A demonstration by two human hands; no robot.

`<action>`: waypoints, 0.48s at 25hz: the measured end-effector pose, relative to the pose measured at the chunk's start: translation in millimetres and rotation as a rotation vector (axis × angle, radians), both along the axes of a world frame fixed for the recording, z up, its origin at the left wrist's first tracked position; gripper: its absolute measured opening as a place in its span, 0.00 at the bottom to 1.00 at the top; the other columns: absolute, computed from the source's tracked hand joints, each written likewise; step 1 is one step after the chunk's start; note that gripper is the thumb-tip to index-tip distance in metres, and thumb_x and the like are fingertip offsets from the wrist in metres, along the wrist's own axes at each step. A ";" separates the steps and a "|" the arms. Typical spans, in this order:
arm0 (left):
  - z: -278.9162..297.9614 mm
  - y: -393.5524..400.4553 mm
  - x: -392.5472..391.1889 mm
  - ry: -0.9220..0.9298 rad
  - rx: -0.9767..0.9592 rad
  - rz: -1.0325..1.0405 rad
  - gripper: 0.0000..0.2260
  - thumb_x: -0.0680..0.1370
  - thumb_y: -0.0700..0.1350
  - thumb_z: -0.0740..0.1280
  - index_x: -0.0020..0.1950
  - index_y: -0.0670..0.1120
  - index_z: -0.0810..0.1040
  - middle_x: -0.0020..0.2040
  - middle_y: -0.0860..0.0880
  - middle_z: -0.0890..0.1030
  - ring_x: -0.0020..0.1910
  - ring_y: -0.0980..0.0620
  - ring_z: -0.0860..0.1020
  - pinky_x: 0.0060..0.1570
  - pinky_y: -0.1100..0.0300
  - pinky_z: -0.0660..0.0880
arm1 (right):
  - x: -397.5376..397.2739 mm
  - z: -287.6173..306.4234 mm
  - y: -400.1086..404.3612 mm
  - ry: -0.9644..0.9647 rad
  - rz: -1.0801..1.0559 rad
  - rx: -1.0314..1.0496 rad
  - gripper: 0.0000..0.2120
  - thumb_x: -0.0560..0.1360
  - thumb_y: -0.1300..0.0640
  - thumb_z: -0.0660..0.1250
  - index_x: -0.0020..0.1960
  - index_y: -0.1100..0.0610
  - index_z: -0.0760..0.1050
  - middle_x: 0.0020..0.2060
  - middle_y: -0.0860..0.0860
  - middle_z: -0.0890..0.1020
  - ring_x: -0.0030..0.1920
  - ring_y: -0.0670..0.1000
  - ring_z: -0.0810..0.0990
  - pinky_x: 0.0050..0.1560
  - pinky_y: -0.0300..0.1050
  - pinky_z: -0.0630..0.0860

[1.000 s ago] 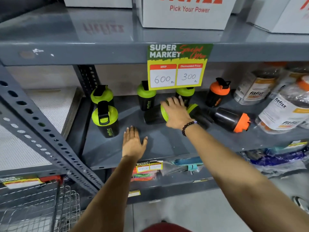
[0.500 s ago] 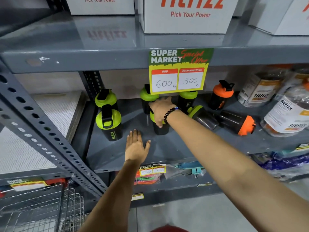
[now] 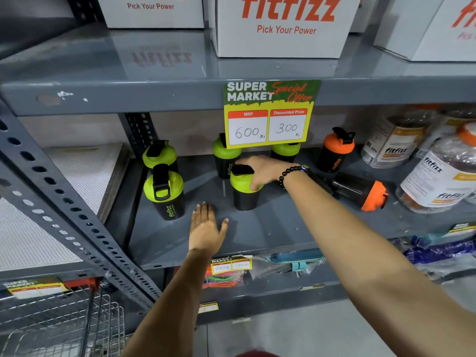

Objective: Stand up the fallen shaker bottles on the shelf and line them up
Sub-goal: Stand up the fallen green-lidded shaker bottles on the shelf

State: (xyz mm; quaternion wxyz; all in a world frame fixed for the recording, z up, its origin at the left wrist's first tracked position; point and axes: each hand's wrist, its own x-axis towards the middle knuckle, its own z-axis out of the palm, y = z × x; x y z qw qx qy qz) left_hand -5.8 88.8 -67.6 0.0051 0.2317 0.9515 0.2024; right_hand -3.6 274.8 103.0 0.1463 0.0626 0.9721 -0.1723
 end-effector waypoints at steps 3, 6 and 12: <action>0.7 -0.3 -0.1 0.001 -0.001 0.003 0.29 0.79 0.56 0.54 0.73 0.38 0.57 0.76 0.39 0.59 0.76 0.41 0.53 0.76 0.50 0.48 | -2.3 -4.6 -2.7 0.109 -0.101 0.016 0.35 0.61 0.45 0.75 0.66 0.52 0.72 0.63 0.52 0.79 0.61 0.55 0.78 0.59 0.50 0.78; 1.7 0.4 0.6 -0.007 -0.005 0.008 0.29 0.79 0.56 0.54 0.73 0.39 0.56 0.76 0.39 0.58 0.76 0.42 0.52 0.76 0.51 0.48 | -2.5 -9.2 -13.8 0.199 -0.199 0.163 0.32 0.64 0.36 0.70 0.59 0.56 0.75 0.57 0.54 0.81 0.56 0.57 0.80 0.51 0.47 0.78; 1.9 0.5 -0.1 -0.007 -0.007 0.004 0.28 0.79 0.55 0.54 0.74 0.40 0.55 0.76 0.40 0.57 0.77 0.43 0.51 0.76 0.51 0.47 | -6.1 -8.4 -31.9 0.232 -0.277 0.259 0.33 0.67 0.31 0.66 0.55 0.59 0.77 0.54 0.55 0.82 0.55 0.56 0.80 0.46 0.45 0.74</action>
